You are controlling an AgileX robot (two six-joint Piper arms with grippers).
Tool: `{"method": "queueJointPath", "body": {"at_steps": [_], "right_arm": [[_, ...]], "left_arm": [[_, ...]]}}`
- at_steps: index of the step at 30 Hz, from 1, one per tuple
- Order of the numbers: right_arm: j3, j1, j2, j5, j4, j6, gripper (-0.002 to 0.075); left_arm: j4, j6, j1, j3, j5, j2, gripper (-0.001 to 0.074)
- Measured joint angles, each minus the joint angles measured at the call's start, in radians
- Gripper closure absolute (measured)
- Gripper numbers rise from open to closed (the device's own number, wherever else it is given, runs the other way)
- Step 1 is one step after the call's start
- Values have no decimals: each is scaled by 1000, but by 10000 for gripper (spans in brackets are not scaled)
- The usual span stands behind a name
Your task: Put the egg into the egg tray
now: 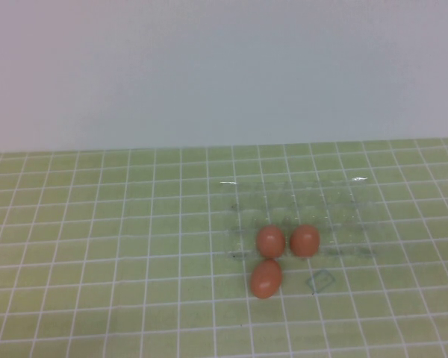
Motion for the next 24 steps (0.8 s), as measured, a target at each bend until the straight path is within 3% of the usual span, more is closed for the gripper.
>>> {"method": "queueJointPath", "body": {"at_steps": [4,8,12,16,24], "right_arm": [[-85,52,139,-9,-171,-28,728],[-149,137,245,-60,-212,-61,728],[-194,233,351,-74,-74,-236,728],[-282,345,487,26,126,-422,728],[-504,437,750,322,300,-415,728]], "left_arm": [[0,0,0,0,0,0,735],[0,0,0,0,0,0,735],[0,0,0,0,0,0,735],[0,0,0,0,0,0,735],[0,0,0,0,0,0,735]]}}
